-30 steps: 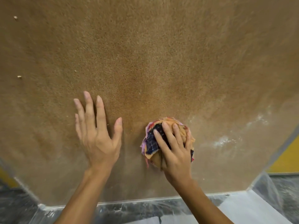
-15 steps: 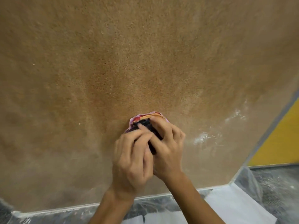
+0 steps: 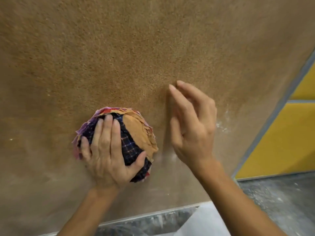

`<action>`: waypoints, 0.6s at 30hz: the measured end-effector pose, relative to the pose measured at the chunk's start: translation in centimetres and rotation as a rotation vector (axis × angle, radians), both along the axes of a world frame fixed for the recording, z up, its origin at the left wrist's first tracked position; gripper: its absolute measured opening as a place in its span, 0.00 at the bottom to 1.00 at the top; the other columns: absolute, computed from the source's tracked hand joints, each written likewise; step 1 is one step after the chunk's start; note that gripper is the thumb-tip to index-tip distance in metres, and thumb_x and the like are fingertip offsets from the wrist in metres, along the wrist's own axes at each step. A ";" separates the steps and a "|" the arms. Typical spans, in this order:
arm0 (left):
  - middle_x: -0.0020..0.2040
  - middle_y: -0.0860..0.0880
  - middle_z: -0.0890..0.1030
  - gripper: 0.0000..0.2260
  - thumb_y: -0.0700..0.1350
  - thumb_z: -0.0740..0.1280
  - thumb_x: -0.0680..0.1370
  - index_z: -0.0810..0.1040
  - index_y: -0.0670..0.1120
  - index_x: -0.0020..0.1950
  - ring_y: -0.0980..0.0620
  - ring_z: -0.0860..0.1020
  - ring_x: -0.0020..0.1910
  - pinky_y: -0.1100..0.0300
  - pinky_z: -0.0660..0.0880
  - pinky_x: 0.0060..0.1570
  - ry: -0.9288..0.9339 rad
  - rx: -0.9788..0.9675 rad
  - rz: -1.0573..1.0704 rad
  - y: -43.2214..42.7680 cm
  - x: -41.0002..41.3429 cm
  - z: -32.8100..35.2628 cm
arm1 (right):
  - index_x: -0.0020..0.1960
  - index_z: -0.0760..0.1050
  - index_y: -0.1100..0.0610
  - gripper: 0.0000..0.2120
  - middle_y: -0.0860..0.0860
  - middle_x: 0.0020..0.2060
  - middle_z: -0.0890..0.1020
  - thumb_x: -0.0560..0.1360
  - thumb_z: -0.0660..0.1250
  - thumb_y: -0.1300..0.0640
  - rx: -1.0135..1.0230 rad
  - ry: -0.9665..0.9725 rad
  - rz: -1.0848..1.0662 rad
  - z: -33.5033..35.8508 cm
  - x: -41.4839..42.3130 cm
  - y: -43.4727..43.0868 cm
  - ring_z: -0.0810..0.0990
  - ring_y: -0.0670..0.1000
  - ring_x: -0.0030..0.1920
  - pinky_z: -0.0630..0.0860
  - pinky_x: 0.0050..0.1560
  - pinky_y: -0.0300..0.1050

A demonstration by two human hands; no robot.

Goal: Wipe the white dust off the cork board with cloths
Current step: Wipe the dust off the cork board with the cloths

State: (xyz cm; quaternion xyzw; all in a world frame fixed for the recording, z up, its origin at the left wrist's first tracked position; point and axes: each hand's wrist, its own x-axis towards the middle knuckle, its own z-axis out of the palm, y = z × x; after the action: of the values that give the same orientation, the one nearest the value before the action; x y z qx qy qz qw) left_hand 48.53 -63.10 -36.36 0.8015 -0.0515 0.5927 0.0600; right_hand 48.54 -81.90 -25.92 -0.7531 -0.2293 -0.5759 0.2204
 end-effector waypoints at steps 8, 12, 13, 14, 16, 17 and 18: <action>0.84 0.46 0.53 0.35 0.58 0.62 0.82 0.56 0.40 0.83 0.45 0.55 0.82 0.41 0.46 0.79 -0.134 0.124 0.019 -1.2 1.4 6.3 | 0.72 0.74 0.55 0.21 0.52 0.73 0.72 0.79 0.64 0.61 -0.315 -0.089 -0.074 2.3 2.2 -7.3 0.77 0.54 0.63 0.71 0.63 0.59; 0.84 0.46 0.56 0.41 0.63 0.67 0.77 0.58 0.43 0.82 0.48 0.60 0.81 0.46 0.51 0.79 -0.039 0.269 -0.028 -1.7 0.5 0.6 | 0.76 0.69 0.53 0.23 0.50 0.76 0.68 0.81 0.63 0.58 -0.309 -0.107 -0.130 1.2 2.9 -7.0 0.72 0.51 0.68 0.68 0.68 0.59; 0.84 0.47 0.56 0.41 0.62 0.68 0.77 0.59 0.44 0.82 0.49 0.62 0.79 0.48 0.53 0.77 -0.014 0.328 -0.038 -1.4 0.5 -1.1 | 0.76 0.68 0.53 0.23 0.50 0.77 0.67 0.81 0.62 0.57 -0.305 -0.113 -0.146 0.9 3.2 -6.7 0.70 0.50 0.70 0.67 0.69 0.59; 0.84 0.48 0.56 0.39 0.61 0.67 0.77 0.59 0.45 0.82 0.50 0.63 0.77 0.48 0.55 0.76 -0.002 0.369 -0.044 -0.9 0.5 -2.1 | 0.76 0.67 0.53 0.23 0.50 0.77 0.66 0.81 0.61 0.57 -0.306 -0.118 -0.161 0.6 3.4 -6.6 0.69 0.49 0.71 0.67 0.70 0.59; 0.83 0.50 0.57 0.33 0.58 0.65 0.81 0.60 0.46 0.82 0.51 0.63 0.77 0.47 0.56 0.75 -0.018 0.394 -0.070 -0.3 0.9 -2.3 | 0.77 0.67 0.54 0.23 0.52 0.77 0.66 0.82 0.60 0.56 -0.324 -0.127 -0.190 0.6 3.6 -6.6 0.67 0.50 0.71 0.66 0.71 0.58; 0.83 0.51 0.58 0.30 0.56 0.64 0.83 0.60 0.47 0.82 0.52 0.62 0.79 0.46 0.56 0.75 -0.028 0.376 -0.086 -0.3 1.0 -1.7 | 0.77 0.66 0.54 0.23 0.52 0.77 0.66 0.82 0.60 0.56 -0.336 -0.113 -0.205 0.6 3.5 -6.7 0.68 0.51 0.71 0.66 0.72 0.58; 0.83 0.52 0.58 0.28 0.54 0.63 0.84 0.60 0.48 0.82 0.52 0.61 0.80 0.45 0.54 0.76 -0.050 0.330 -0.097 -0.8 1.1 -0.7 | 0.77 0.66 0.54 0.24 0.52 0.77 0.66 0.82 0.60 0.55 -0.339 -0.100 -0.223 0.7 3.3 -6.7 0.69 0.52 0.69 0.65 0.72 0.57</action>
State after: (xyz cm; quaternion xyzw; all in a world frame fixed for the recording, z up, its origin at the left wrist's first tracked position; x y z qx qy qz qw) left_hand 49.63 -63.95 -37.06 0.7821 -0.1882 0.5923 -0.0454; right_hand 51.84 -88.58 -25.22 -0.7706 -0.2489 -0.5865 0.0135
